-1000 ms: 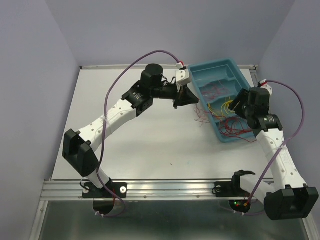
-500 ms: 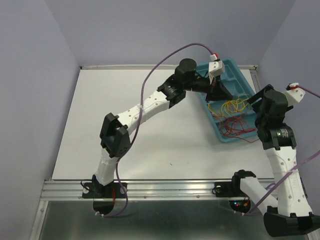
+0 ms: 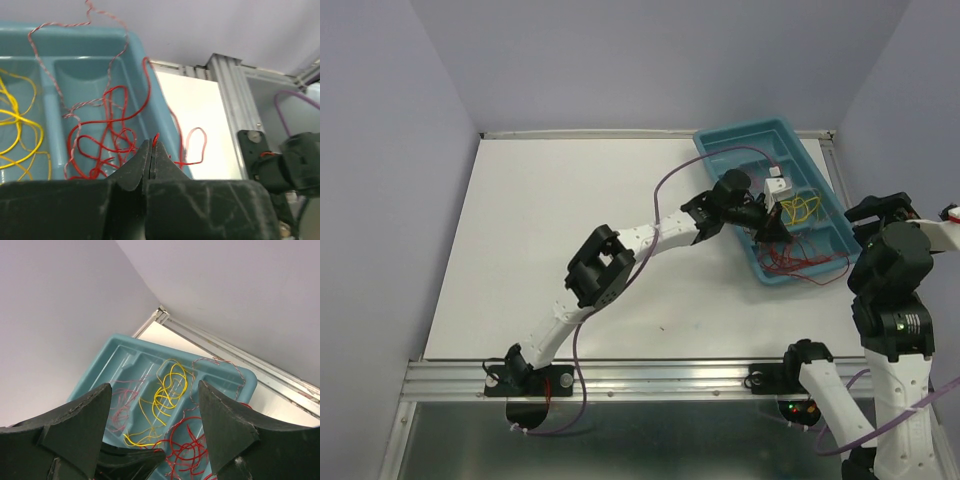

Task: Untangle the cables
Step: Place the cable in the bin.

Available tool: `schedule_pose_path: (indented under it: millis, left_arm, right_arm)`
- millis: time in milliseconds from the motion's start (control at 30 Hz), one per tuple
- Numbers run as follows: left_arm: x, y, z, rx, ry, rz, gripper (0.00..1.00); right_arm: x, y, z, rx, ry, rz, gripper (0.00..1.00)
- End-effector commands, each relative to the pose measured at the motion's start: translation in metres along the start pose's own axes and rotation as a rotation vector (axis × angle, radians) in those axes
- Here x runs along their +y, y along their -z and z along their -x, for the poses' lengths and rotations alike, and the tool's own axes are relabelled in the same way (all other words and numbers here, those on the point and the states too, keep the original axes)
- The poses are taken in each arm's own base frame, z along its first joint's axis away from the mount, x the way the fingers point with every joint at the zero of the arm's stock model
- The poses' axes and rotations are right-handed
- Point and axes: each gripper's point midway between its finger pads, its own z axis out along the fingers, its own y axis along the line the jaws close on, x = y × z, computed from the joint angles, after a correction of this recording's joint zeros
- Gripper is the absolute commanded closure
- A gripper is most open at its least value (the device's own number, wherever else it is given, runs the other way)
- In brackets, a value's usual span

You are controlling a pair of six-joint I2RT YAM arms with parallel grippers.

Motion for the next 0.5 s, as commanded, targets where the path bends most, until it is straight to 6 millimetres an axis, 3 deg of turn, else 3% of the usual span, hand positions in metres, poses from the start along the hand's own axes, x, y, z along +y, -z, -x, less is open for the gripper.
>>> schedule_pose_path:
  millis: [0,67,100,133,267,300,467]
  left_arm:
    - [0.007,-0.007,0.030,-0.063,-0.132,0.064,0.90]
    - [0.008,-0.011,0.017,-0.034,-0.137,0.075,0.67]
    - [0.010,-0.011,0.012,-0.015,-0.136,0.084,0.52]
    - [0.011,-0.011,0.010,-0.008,-0.140,0.088,0.46]
    - [0.004,-0.003,0.024,-0.014,-0.188,0.090,0.31]
    - [-0.004,0.001,0.035,-0.028,-0.205,0.083,0.27]
    - [-0.016,0.010,0.051,-0.046,-0.223,0.085,0.19]
  right_arm:
    - [0.004,-0.001,0.006,-0.006,0.010,0.008,0.25]
    - [0.007,-0.005,-0.005,0.037,0.042,0.010,0.24]
    - [0.010,-0.006,-0.014,0.073,0.054,0.023,0.17]
    - [0.008,-0.008,-0.027,0.119,0.084,0.012,0.14]
    - [-0.002,-0.024,-0.082,0.267,0.155,-0.061,0.13]
    - [-0.004,-0.026,-0.088,0.282,0.152,-0.070,0.13]
    - [-0.020,-0.026,-0.127,0.373,0.188,-0.100,0.12]
